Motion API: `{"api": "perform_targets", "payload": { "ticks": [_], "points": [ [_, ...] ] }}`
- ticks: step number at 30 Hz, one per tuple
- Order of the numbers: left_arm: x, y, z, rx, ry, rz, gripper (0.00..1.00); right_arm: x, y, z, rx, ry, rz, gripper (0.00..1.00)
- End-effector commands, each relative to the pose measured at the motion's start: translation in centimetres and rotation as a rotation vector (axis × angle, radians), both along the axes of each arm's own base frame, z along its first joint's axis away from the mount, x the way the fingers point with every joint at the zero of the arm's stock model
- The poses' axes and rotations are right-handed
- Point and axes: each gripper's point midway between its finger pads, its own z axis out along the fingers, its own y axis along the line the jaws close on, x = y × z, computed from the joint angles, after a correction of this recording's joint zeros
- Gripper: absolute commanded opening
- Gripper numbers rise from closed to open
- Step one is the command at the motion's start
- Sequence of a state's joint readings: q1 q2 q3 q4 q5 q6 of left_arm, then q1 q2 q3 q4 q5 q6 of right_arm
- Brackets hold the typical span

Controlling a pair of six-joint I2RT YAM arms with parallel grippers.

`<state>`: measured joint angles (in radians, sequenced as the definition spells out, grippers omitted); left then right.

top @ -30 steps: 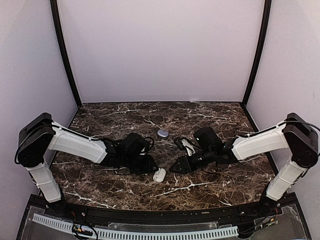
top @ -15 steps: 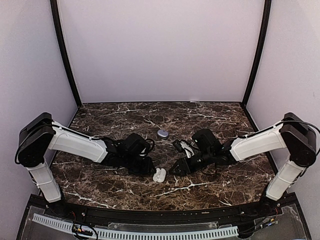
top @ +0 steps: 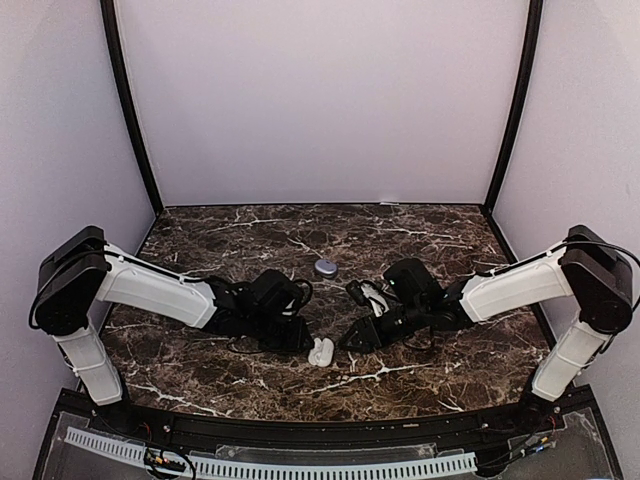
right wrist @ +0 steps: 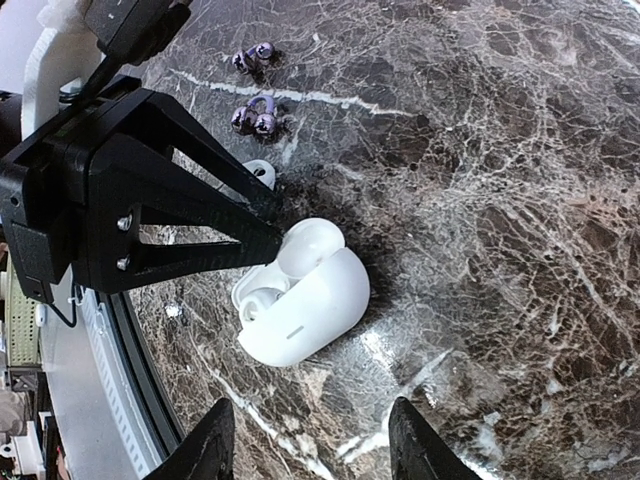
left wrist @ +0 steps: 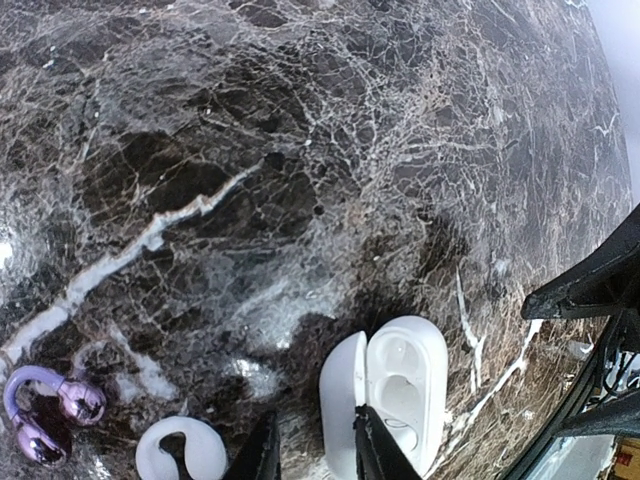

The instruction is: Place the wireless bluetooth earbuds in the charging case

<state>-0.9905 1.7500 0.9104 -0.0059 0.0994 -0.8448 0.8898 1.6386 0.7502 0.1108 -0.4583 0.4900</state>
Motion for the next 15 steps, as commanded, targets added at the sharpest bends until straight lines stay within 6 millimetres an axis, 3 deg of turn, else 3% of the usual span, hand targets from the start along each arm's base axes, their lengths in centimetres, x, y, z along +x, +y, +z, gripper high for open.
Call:
{"api": "perform_targets", "payload": {
  "ticks": [1,7,15],
  "points": [
    [-0.09,0.01,0.08,0.056,-0.025,-0.02,0.25,0.26,0.16,0.48,0.009,-0.025,0.001,0.5],
    [-0.19,0.47,-0.22,0.124,-0.036,-0.022,0.23,0.37,-0.17,0.38,0.006,-0.027,-0.008,0.5],
    [-0.89,0.36,-0.22,0.116,-0.032,-0.029,0.29,0.52,-0.1,0.64,0.011,-0.032,-0.006,0.5]
  ]
}}
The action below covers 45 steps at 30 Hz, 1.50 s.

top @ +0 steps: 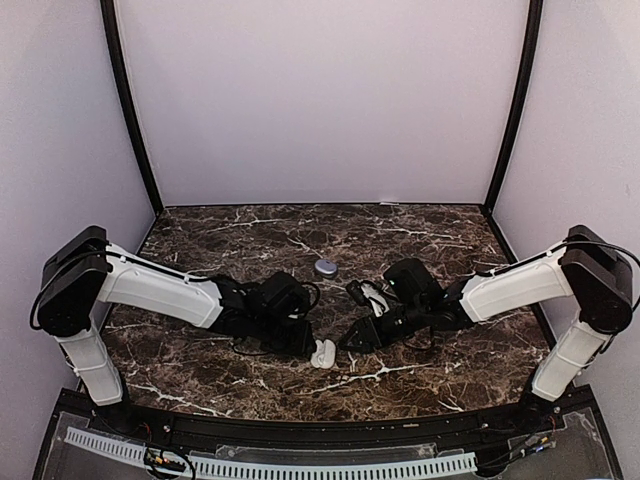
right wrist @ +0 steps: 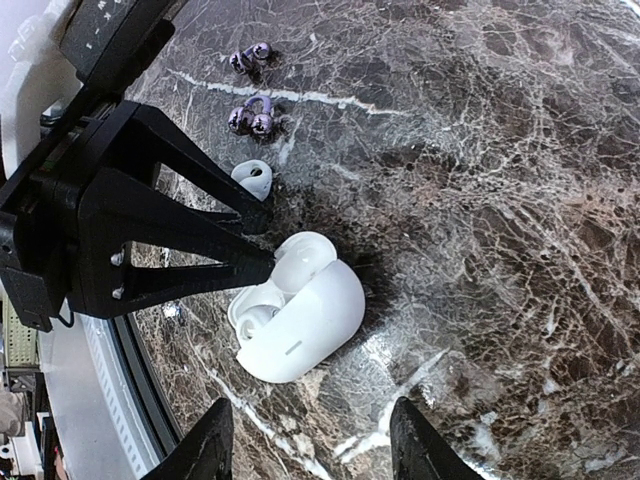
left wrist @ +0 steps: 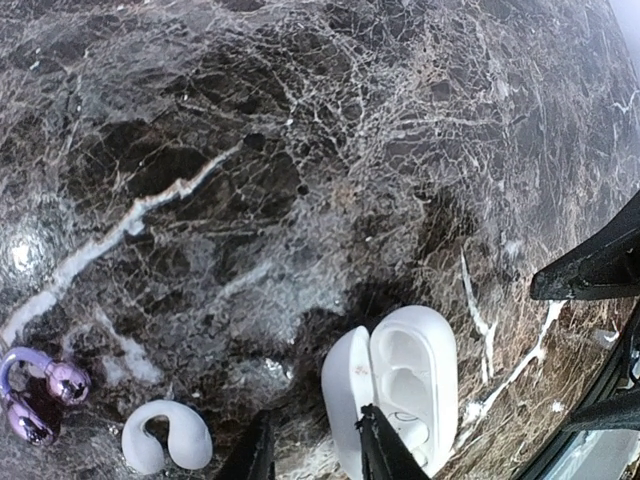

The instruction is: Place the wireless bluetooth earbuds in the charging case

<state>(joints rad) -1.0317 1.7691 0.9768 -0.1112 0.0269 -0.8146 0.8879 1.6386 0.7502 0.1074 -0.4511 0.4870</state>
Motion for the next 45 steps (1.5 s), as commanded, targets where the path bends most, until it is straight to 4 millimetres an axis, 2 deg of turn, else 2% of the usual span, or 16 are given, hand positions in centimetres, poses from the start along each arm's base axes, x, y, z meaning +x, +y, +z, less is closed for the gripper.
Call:
{"api": "perform_targets", "payload": {
  "ticks": [1,14,16,19,21,24,30,34,38,42,43,44,45],
  "points": [
    [-0.7,0.7,-0.4,0.023,0.013,-0.003,0.3,0.4,0.0,0.7,0.017,-0.029,0.0,0.5],
    [-1.4,-0.1,0.1,0.028,0.008,-0.035,0.28,0.0,-0.3,0.5,0.018,-0.018,0.0,0.5],
    [-1.5,-0.1,0.3,0.011,0.013,-0.028,0.23,0.1,-0.3,0.6,0.019,-0.02,-0.001,0.5],
    [-1.5,-0.2,0.4,-0.004,0.009,-0.024,0.08,0.2,-0.3,0.7,0.015,-0.028,0.002,0.5],
    [-1.3,-0.3,0.5,-0.002,-0.002,-0.029,0.01,0.2,-0.3,0.9,0.016,-0.035,0.002,0.5],
    [-1.1,-0.2,0.8,0.021,-0.021,-0.048,0.0,0.6,-0.5,1.4,0.022,-0.05,-0.003,0.5],
    [0.7,0.4,2.2,0.102,-0.138,-0.071,0.0,1.0,-1.2,2.5,0.041,-0.078,-0.012,0.51],
    [1.8,0.3,4.0,0.142,-0.221,-0.109,0.0,1.4,-1.7,3.5,0.079,-0.068,-0.021,0.53],
    [3.6,1.8,6.6,0.265,-0.396,-0.14,0.0,1.5,-2.4,6.3,0.163,-0.057,-0.018,0.58],
    [4.6,2.7,10.5,0.34,-0.598,-0.189,0.0,0.4,-2.6,9.0,0.228,-0.064,0.027,0.59],
    [4.6,2.4,12.4,0.325,-0.664,-0.217,0.0,-0.1,-2.5,9.5,0.248,-0.059,0.046,0.59],
    [4.6,2.7,13.0,0.352,-0.715,-0.247,0.0,-0.6,-2.5,10.0,0.27,-0.057,0.071,0.59],
    [4.4,2.2,15.1,0.305,-0.777,-0.243,0.0,-1.2,-2.4,10.6,0.299,-0.049,0.096,0.59]
  ]
}}
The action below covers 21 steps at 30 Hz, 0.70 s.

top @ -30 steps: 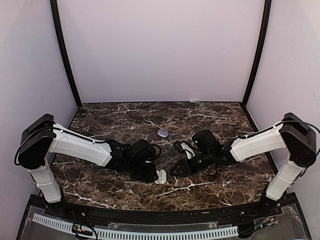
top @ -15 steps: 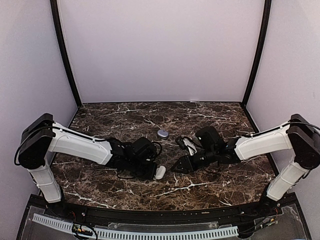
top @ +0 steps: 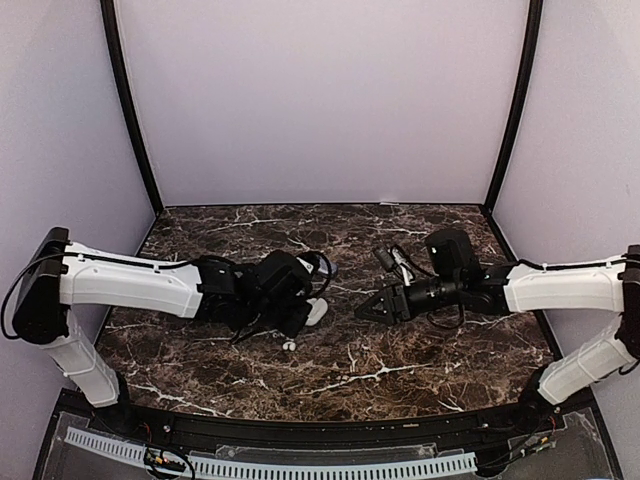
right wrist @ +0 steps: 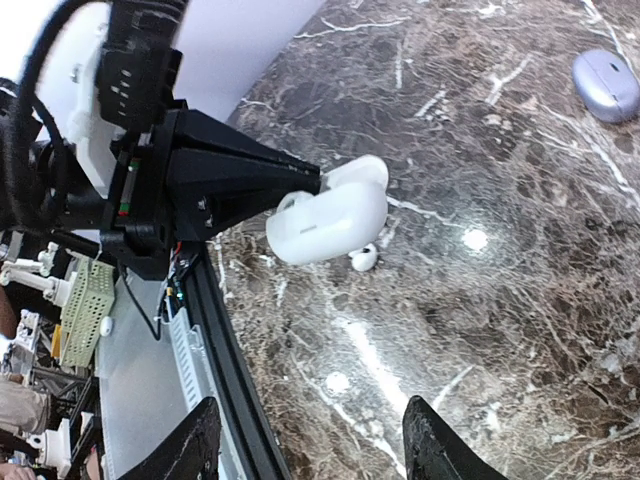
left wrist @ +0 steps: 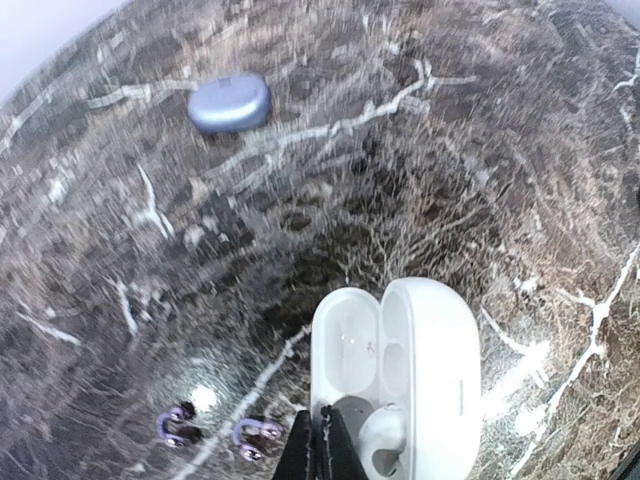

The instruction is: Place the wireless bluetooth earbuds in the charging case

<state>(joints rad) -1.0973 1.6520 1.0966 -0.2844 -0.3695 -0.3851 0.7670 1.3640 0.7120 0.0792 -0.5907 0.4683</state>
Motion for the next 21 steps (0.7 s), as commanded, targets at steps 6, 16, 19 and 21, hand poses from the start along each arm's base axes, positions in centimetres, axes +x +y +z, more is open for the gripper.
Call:
{"api": "perform_targets", "payload": {
  "ticks": [6,16,19,21],
  "points": [
    [-2.1,-0.8,14.5,-0.043,-0.528,-0.235,0.0,-4.6,0.1,4.5,0.195,0.03,0.203,0.6],
    [-3.3,-1.8,13.4,-0.01,-0.504,-0.166,0.09,-1.9,-1.7,2.3,0.0,0.014,0.044,0.62],
    [-4.6,-1.0,9.2,-0.112,-0.29,-0.17,0.27,-2.4,-2.9,-0.3,-0.058,0.045,0.012,0.62],
    [-6.7,-1.5,7.0,-0.215,-0.136,-0.204,0.31,-2.9,-3.4,-1.6,-0.079,0.06,0.015,0.62]
  ]
}}
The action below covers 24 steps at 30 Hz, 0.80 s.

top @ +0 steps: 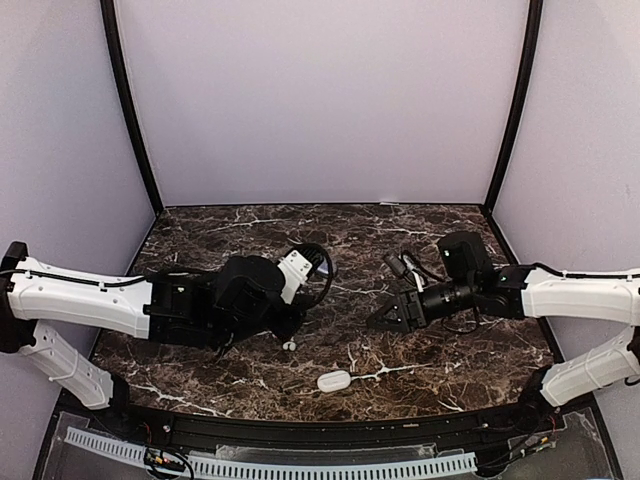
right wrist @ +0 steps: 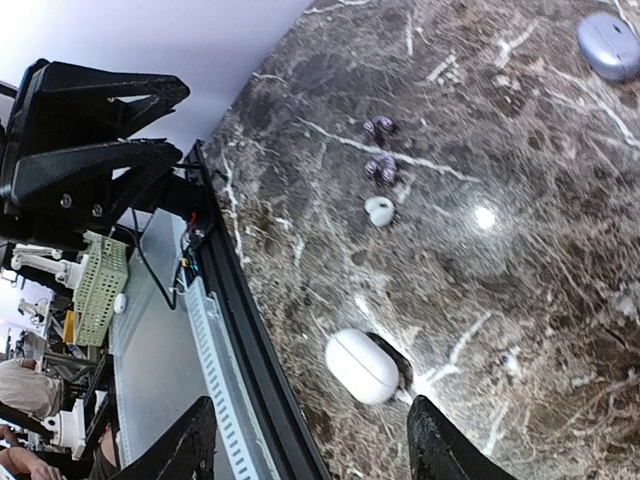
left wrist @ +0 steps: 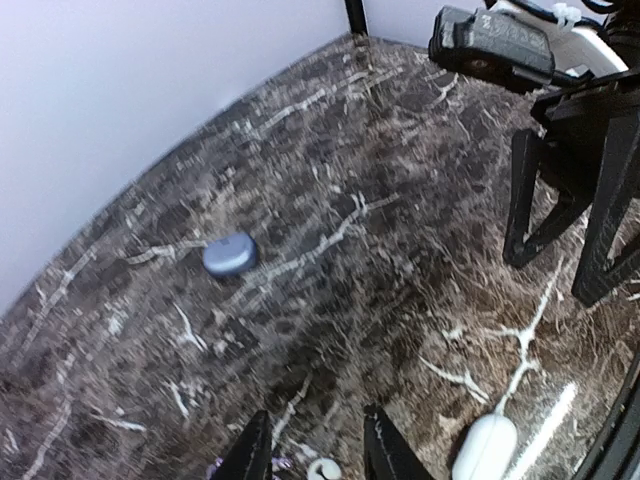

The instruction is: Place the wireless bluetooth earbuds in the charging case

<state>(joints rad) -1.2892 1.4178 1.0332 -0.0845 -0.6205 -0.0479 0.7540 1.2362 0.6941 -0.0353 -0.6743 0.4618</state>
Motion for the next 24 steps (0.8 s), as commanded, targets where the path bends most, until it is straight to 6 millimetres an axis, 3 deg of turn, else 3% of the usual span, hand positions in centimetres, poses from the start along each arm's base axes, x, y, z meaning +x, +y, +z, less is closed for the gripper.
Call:
{"api": "perform_targets", "payload": {
  "ticks": [1,4,8,11,12,13,14,15,16,18,24],
  "points": [
    [-3.6,0.5,-4.9,-0.167,0.373,-0.032,0.33,-0.7,-2.0,-4.2,-0.119,0.039,-0.038,0.62],
    [-7.1,0.3,-8.1,-0.155,0.527,-0.138,0.43,-2.0,-2.1,-5.3,-0.108,0.085,-0.022,0.6],
    [-9.8,-0.1,-9.8,-0.092,0.533,-0.336,0.57,-2.9,-2.5,-6.3,-0.099,0.122,-0.016,0.6],
    [-9.3,-1.0,-10.6,0.005,0.446,-0.411,0.66,-2.7,-2.4,-6.3,-0.09,0.117,-0.028,0.6],
    [-8.9,-1.2,-12.0,0.054,0.441,-0.4,0.66,-2.7,-2.4,-6.2,-0.084,0.117,-0.029,0.6],
    [-8.6,-1.9,-11.8,0.078,0.423,-0.411,0.66,-2.7,-2.4,-6.0,-0.08,0.118,-0.031,0.6],
    [-8.6,-2.1,-13.4,0.125,0.443,-0.411,0.66,-2.6,-2.4,-6.0,-0.08,0.117,-0.034,0.6],
    [-8.5,-2.8,-13.3,0.13,0.438,-0.421,0.66,-2.6,-2.5,-5.9,-0.084,0.114,-0.038,0.6],
    [-8.6,-3.0,-14.6,0.161,0.457,-0.421,0.66,-2.5,-2.5,-5.9,-0.086,0.11,-0.041,0.6],
    [-8.6,-3.7,-15.6,0.175,0.461,-0.43,0.67,-2.5,-2.5,-5.7,-0.083,0.104,-0.036,0.6],
    [-7.4,-4.4,-16.9,0.218,0.382,-0.426,0.7,-2.3,-2.6,-5.6,-0.079,0.108,-0.037,0.61]
  ]
}}
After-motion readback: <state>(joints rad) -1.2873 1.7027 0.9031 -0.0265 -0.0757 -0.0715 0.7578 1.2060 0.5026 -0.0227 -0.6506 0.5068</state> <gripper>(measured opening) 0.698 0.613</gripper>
